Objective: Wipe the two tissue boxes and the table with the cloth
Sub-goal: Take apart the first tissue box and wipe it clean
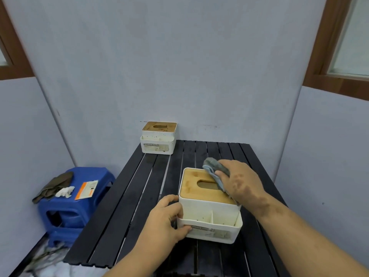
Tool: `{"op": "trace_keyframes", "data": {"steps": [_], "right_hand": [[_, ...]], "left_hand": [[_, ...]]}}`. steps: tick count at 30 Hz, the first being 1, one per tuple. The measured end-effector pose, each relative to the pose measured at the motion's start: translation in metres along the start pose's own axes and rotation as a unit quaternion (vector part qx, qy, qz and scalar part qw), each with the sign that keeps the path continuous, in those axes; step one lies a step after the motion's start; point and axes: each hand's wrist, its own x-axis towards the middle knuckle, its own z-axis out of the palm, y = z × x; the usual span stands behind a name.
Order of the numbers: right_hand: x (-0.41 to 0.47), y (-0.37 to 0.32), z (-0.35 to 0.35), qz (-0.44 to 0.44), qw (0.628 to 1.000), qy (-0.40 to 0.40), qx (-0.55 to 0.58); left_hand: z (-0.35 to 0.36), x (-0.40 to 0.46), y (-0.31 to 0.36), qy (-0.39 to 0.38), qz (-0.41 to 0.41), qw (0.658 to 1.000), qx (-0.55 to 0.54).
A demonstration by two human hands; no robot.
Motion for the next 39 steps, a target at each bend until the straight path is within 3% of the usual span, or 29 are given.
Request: {"op": "trace_keyframes", "data": {"steps": [6,9,15,19,25,39], "right_hand": [[-0.025,0.058,-0.023,0.108,0.984,0.085,0.115],[-0.048,0.072,-0.023,0.153,0.967,0.067,0.190],[-0.105,0.047,0.021,0.080,0.911,-0.001,0.406],[-0.123,0.033,0.049,0.023,0.938,0.005,0.347],[-0.100,0.032,0.048,0.018,0.927,0.041,0.372],[0.093,0.090,0.018,-0.038,0.946,0.050,0.317]], "left_hand": [[0.000,0.003,-0.003,-0.005,-0.010,1.000,-0.009],[-0.004,-0.002,0.002,0.003,-0.020,1.000,-0.022],[-0.014,-0.007,0.019,0.009,-0.076,0.991,-0.109],[-0.016,-0.003,0.020,0.024,-0.102,0.987,-0.120],[-0.012,0.017,0.024,0.036,-0.096,0.986,-0.129],[0.019,0.195,0.005,0.045,-0.083,0.984,-0.152]]}}
